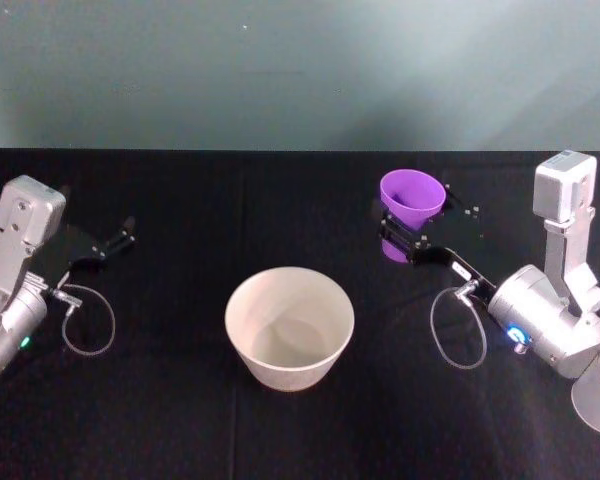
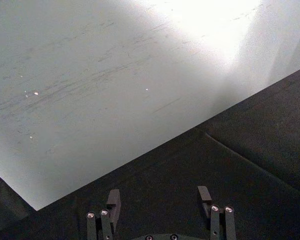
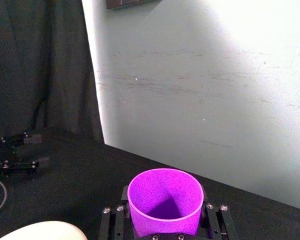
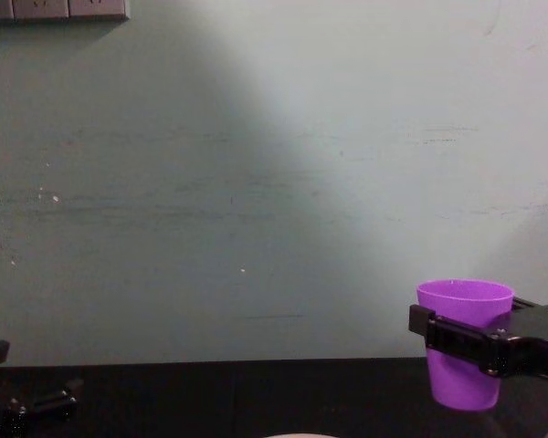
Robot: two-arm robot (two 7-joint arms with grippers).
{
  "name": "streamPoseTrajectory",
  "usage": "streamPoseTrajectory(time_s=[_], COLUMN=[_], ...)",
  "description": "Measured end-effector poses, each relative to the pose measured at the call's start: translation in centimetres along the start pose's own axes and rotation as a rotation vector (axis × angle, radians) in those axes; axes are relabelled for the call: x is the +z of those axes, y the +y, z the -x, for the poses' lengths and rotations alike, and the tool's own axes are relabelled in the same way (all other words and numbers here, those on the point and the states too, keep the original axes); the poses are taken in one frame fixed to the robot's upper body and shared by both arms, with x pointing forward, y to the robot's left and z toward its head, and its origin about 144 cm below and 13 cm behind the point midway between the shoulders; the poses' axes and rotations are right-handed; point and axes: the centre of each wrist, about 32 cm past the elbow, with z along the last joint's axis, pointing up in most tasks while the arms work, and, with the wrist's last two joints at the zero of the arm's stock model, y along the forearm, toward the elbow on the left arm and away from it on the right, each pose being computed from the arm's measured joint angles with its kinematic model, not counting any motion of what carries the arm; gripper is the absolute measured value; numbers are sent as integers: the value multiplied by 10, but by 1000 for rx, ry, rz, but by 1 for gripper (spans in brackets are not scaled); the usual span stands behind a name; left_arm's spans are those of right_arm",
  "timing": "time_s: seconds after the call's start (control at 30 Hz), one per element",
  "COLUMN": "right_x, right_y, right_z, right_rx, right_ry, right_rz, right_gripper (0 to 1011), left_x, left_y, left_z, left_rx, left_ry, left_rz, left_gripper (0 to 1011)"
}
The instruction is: Pick up the cup and pour the mung beans from the cup into the bowl.
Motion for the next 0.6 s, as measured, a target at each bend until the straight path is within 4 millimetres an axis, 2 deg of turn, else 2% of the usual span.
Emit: streamPoseTrajectory(time_s=[0.6], right_x=[0], right_y=[0], right_z=[0], right_rx=[0], right_ry=[0], right_rz=[0], right_gripper=[739], left_x=[0], left_y=[0], left_z=[0], left_rx=[0], left_ry=[0], left_rz=[0], left_gripper=[1000])
